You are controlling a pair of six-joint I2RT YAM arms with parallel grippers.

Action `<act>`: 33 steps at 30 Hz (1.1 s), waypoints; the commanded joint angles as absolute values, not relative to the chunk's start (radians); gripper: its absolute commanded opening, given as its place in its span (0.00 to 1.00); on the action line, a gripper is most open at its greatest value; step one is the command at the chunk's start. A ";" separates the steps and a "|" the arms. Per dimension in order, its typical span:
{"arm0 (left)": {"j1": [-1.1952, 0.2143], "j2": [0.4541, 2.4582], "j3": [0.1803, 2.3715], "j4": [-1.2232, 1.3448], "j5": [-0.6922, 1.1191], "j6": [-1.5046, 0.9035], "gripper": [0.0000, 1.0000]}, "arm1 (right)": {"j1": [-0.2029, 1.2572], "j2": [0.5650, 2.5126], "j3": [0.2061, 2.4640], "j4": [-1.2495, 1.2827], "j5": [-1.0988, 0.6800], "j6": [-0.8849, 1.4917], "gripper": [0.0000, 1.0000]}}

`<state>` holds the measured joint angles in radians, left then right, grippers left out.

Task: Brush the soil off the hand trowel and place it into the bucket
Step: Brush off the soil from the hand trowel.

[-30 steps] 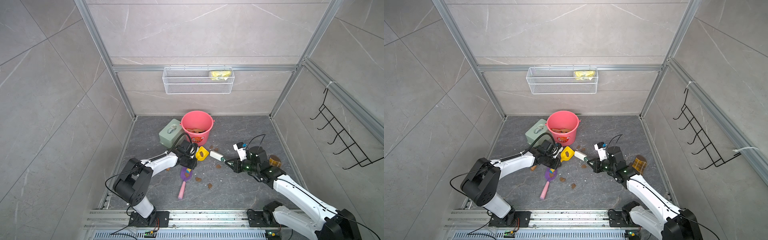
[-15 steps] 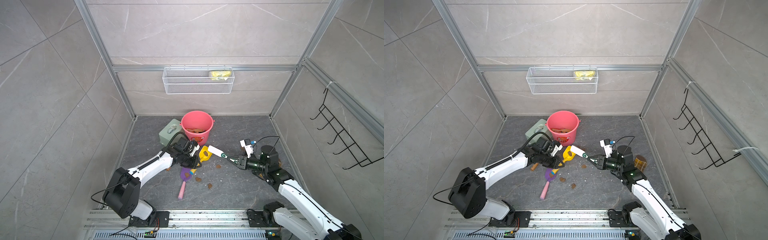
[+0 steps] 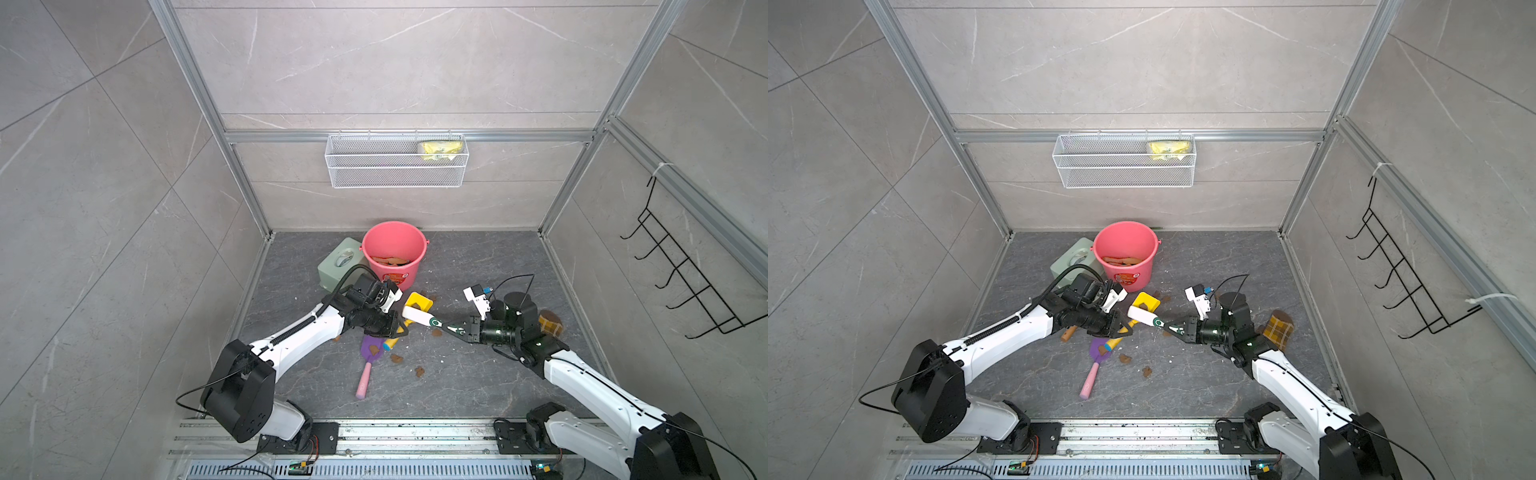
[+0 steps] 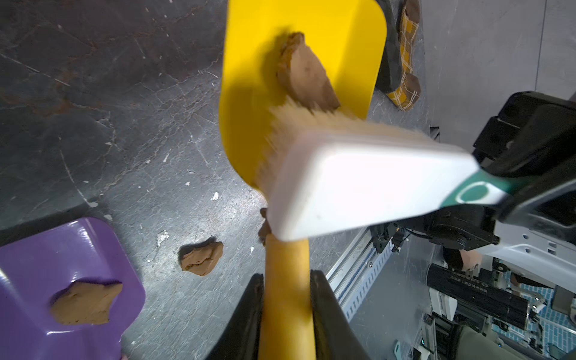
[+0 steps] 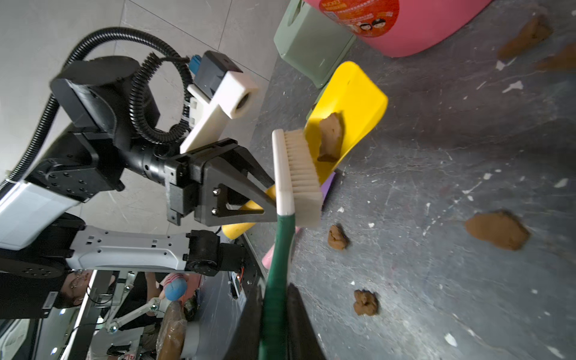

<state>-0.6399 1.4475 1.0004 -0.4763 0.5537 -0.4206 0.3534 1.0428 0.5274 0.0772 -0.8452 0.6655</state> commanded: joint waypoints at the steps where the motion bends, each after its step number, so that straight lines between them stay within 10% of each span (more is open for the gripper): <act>1: -0.642 1.413 1.041 -0.470 0.615 -0.435 0.00 | 0.294 1.055 0.583 -0.003 -0.827 0.576 0.00; 33: -0.641 1.447 1.074 -0.497 0.612 -0.409 0.00 | 0.168 1.051 0.552 0.051 -0.874 0.630 0.00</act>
<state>-0.6373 1.4754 1.0512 -0.5022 0.5690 -0.4309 0.2108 1.0439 0.5137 0.0860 -0.8894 0.6674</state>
